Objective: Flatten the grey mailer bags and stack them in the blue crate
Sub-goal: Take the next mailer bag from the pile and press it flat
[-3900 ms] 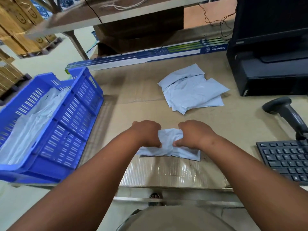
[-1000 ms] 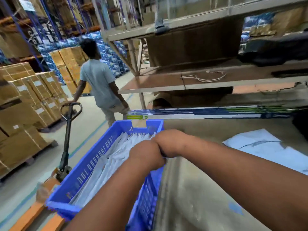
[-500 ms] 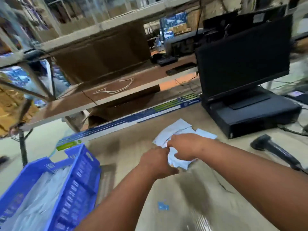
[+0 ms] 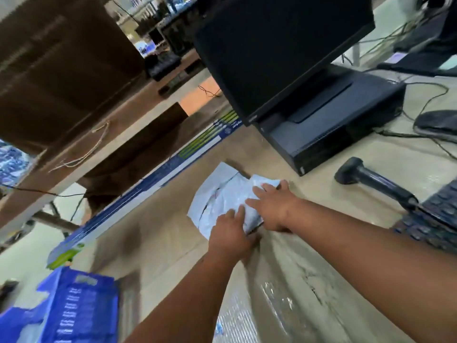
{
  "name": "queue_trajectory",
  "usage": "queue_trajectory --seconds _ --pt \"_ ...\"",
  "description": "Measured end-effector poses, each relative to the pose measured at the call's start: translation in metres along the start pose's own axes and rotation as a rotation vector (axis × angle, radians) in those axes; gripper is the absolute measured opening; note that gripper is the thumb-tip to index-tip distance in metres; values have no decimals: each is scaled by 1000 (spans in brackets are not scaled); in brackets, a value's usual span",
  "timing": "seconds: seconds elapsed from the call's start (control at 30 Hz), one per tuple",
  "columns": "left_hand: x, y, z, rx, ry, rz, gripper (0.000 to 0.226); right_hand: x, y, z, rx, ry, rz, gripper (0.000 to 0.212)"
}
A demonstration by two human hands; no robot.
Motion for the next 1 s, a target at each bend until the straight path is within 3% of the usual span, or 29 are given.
queue_trajectory --seconds 0.17,0.3,0.5,0.67,0.77,1.0 --pt "-3 -15 -5 79 73 19 72 0 -2 -2 -31 110 -72 65" --pt "-24 -12 17 185 210 100 31 -12 -15 20 -110 278 -94 46" --pt "-31 -33 104 432 411 115 49 -7 -51 75 -354 423 -79 51" --pt "4 -68 199 474 414 119 58 34 -92 122 -546 333 -102 71" --pt "19 -83 241 422 450 126 53 46 -114 144 -583 296 -72 77" --pt "40 -111 310 286 496 166 58 54 -162 173 -634 258 -40 58"
Point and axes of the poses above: each hand's wrist, its own z-axis away from the middle knuckle, its own x-axis out of the palm, y = z × x, the point moved 5 cm from there along -z, towards the middle knuckle, and after that the axes turned 7 degrees about y, right-handed, at the moved point
